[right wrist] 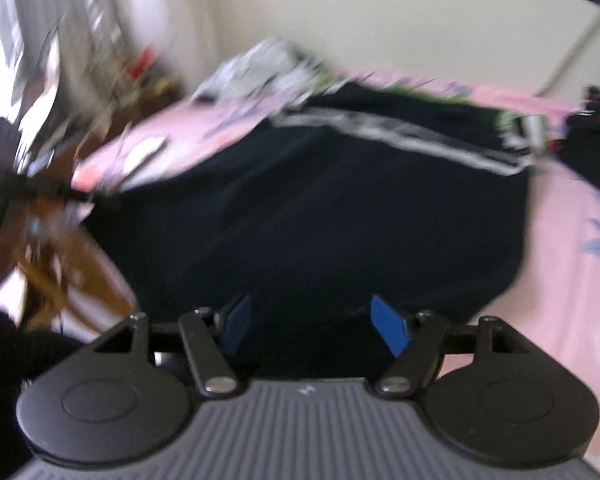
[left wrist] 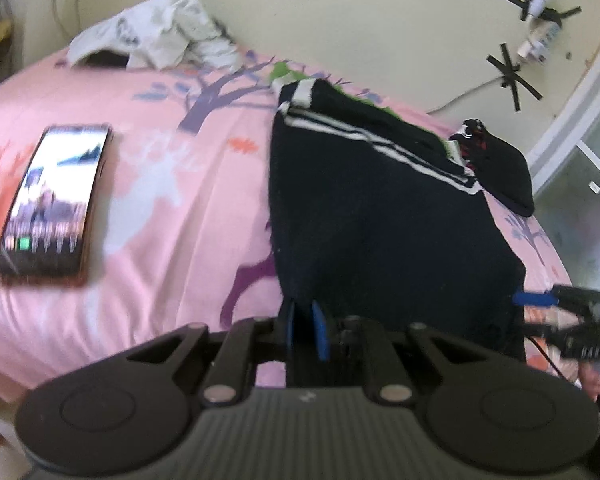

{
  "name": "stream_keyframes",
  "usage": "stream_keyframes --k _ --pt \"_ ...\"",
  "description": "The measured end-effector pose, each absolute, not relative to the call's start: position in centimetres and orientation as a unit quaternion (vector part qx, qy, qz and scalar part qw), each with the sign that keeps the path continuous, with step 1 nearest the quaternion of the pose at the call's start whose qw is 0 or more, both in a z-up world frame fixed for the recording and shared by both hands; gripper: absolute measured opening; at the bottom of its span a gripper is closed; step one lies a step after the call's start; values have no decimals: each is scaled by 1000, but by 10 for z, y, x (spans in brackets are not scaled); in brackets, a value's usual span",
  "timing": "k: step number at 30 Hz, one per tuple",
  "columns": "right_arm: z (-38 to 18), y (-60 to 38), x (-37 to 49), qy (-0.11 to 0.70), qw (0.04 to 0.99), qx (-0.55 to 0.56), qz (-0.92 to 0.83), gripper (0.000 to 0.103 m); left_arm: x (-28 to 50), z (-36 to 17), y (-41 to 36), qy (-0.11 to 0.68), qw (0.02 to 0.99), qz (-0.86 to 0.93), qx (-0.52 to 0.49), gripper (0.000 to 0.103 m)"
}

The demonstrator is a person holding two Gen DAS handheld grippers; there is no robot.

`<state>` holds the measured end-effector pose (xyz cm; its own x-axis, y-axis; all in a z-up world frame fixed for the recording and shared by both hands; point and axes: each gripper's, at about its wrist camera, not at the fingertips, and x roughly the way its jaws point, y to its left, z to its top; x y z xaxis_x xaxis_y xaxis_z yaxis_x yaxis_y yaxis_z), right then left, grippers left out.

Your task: Fold small clothes

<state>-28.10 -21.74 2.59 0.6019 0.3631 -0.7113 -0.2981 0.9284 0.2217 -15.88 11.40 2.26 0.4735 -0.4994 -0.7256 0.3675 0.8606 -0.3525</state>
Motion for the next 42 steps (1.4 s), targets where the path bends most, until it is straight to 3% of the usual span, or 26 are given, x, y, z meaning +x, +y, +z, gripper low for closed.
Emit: stream_keyframes --k 3,4,5,6,8,15,19,23,34,36,37,38,39,40,42 --pt "16 -204 -293 397 900 3 181 68 -161 14 111 451 855 -246 -65 10" --pt "16 -204 -295 393 903 -3 174 61 -160 12 108 454 855 -244 -57 10" --pt "17 -207 -296 389 908 -6 156 37 -159 11 107 455 855 -243 -51 10" --pt "18 -214 -296 389 910 2 147 30 -158 12 106 456 855 -245 -47 10" --pt "20 -232 -297 390 910 43 131 0 -158 13 105 455 854 -248 -41 10" --pt "38 -300 -316 335 921 188 60 0 -154 14 108 457 850 -257 -52 10" --pt "45 -297 -315 319 932 156 70 0 -152 12 107 463 848 -254 -48 11" --pt "44 -266 -302 341 931 73 106 57 -153 12 104 464 849 -249 -39 13" --pt "23 -200 -290 366 912 1 187 65 -163 12 99 460 848 -263 -21 35" --pt "17 -193 -289 373 911 -13 174 62 -164 10 98 462 846 -266 -18 39" --pt "15 -192 -288 374 912 -23 166 53 -165 10 97 462 846 -267 -16 38" --pt "15 -191 -286 368 916 -34 155 34 -166 9 96 460 846 -267 -12 37" --pt "16 -195 -286 366 918 -36 148 22 -166 9 95 459 847 -266 -9 36" --pt "19 -200 -285 367 917 -18 153 0 -166 9 95 458 849 -264 -7 27" --pt "25 -210 -286 359 923 1 138 0 -164 9 97 461 849 -260 -10 17"
